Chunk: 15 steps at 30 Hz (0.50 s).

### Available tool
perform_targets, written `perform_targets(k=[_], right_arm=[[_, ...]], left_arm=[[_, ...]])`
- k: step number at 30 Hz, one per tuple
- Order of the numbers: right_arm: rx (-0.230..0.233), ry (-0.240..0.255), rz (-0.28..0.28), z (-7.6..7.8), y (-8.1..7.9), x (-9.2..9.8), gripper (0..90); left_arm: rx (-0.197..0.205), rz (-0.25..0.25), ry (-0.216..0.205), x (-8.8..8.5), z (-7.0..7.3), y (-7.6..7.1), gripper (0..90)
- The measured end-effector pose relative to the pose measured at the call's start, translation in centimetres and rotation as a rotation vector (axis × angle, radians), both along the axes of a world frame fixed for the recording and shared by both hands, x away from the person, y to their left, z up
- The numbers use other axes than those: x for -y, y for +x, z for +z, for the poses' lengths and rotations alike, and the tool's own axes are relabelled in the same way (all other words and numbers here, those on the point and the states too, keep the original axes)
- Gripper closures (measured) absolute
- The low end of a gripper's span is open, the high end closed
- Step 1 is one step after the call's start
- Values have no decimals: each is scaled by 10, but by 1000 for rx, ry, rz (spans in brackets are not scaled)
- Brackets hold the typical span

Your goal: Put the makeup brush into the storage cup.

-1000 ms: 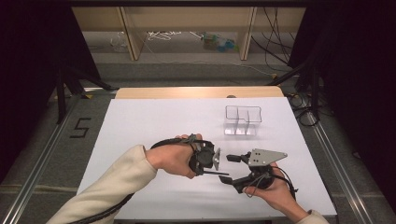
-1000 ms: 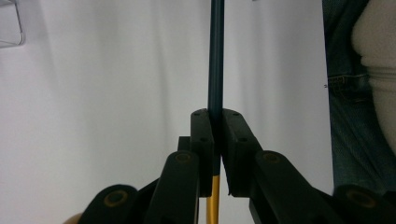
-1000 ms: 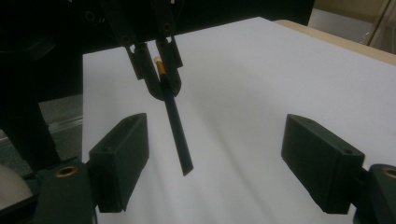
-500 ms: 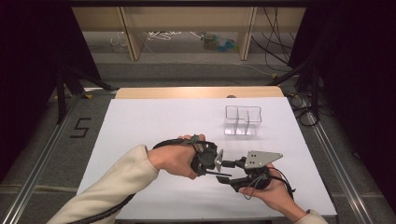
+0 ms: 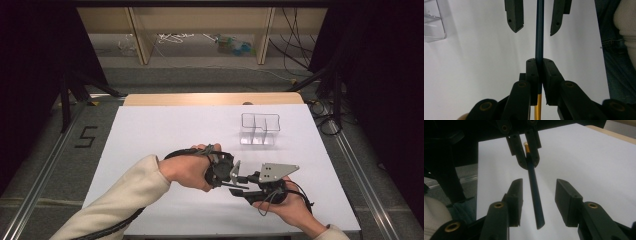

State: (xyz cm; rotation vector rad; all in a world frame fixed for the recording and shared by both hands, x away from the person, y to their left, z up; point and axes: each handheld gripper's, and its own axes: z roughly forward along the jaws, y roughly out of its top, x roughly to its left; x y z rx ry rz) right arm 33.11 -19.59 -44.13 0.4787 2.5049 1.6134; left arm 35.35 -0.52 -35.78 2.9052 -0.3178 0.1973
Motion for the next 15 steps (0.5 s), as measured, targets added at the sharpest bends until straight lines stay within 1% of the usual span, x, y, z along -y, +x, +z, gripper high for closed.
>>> perform_targets(k=[2, 4, 6, 7, 8, 9, 13, 14, 15], right_arm=[[6, 17, -5, -1, 0, -2, 628], [-2, 3, 2, 0, 0, -1, 647], [8, 17, -2, -1, 0, -3, 662], [5, 15, 1, -1, 0, -3, 674], [-3, 1, 12, 0, 0, -3, 684], [-6, -1, 13, 0, 0, -3, 696], [-11, 4, 17, 0, 0, -4, 747], [-4, 18, 9, -1, -1, -5, 759], [-8, 2, 19, 0, 0, -4, 775]], left_arm=[[-3, 3, -1, 0, 0, 0, 832], [-2, 3, -2, 1, 0, -1, 832], [-2, 2, 0, 1, -1, -1, 832], [-1, -1, 1, 2, -1, 0, 832], [1, -4, 0, 2, 0, 0, 832], [0, -5, 1, 2, 0, 0, 832], [2, -8, 1, 3, -1, -1, 832], [4, -8, 1, 3, -1, -1, 832], [5, -8, 0, 3, -1, -1, 832]])
